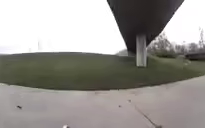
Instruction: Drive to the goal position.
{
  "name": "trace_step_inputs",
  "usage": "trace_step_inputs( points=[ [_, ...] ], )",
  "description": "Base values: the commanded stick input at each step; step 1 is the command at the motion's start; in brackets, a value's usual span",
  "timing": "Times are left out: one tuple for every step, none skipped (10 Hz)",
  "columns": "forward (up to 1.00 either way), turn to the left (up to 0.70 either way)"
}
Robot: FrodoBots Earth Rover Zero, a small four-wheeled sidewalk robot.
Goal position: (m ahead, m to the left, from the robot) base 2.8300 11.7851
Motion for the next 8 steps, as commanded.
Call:
trace_step_inputs(
  points=[
    [0.00,1.00],
    [0.00,1.00],
    [0.00,1.00],
    [0.00,1.00],
    [0.00,1.00],
    [0.00,1.00],
    [0.00,1.00],
    [0.00,1.00]
  ],
)
